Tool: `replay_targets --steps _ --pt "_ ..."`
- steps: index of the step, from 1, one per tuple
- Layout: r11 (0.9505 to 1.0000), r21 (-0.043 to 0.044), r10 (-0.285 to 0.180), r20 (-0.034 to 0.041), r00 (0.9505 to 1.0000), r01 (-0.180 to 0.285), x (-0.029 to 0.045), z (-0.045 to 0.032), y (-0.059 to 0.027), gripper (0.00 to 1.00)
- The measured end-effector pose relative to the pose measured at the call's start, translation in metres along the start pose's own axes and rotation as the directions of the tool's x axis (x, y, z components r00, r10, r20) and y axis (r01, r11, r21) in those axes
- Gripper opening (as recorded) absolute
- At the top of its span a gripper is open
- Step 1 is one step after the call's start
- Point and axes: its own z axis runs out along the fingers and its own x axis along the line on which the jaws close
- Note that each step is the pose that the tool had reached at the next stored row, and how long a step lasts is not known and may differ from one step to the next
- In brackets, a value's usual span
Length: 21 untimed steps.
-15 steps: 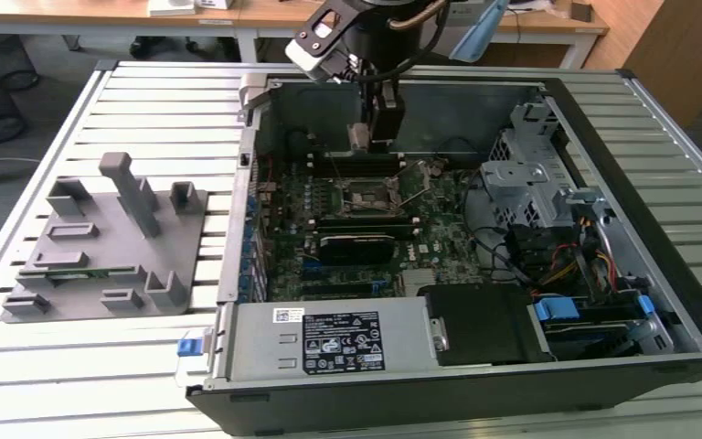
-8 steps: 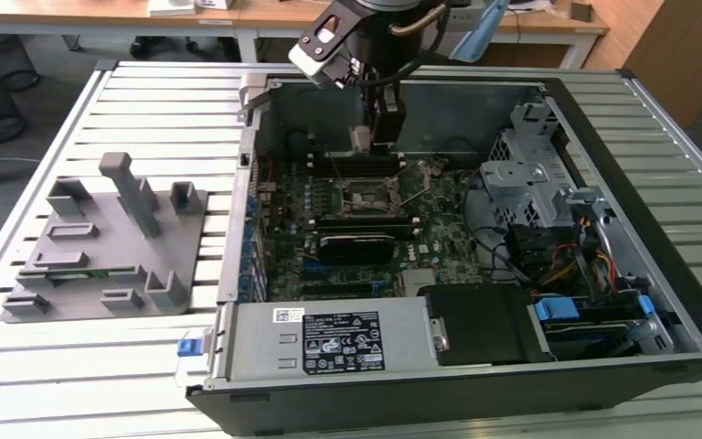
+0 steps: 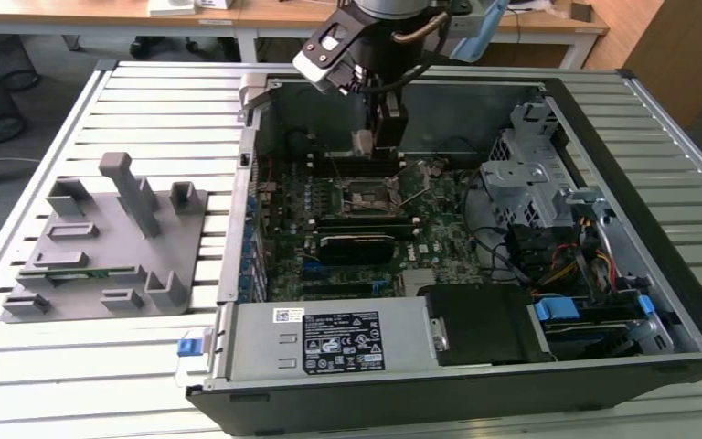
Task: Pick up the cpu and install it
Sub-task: 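Place the cpu into insertion slot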
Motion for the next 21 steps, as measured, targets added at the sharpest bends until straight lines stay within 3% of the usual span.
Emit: replay_targets --steps 7,21 --pt "0.9999 -0.0156 -0.001 0.0013 1.0000 0.001 0.0009 0.0071 -0.0002 0.54" --pt "0.9999 -0.0159 -0.001 0.0012 1.0000 0.001 0.0037 0.0290 0.0007 0.54"
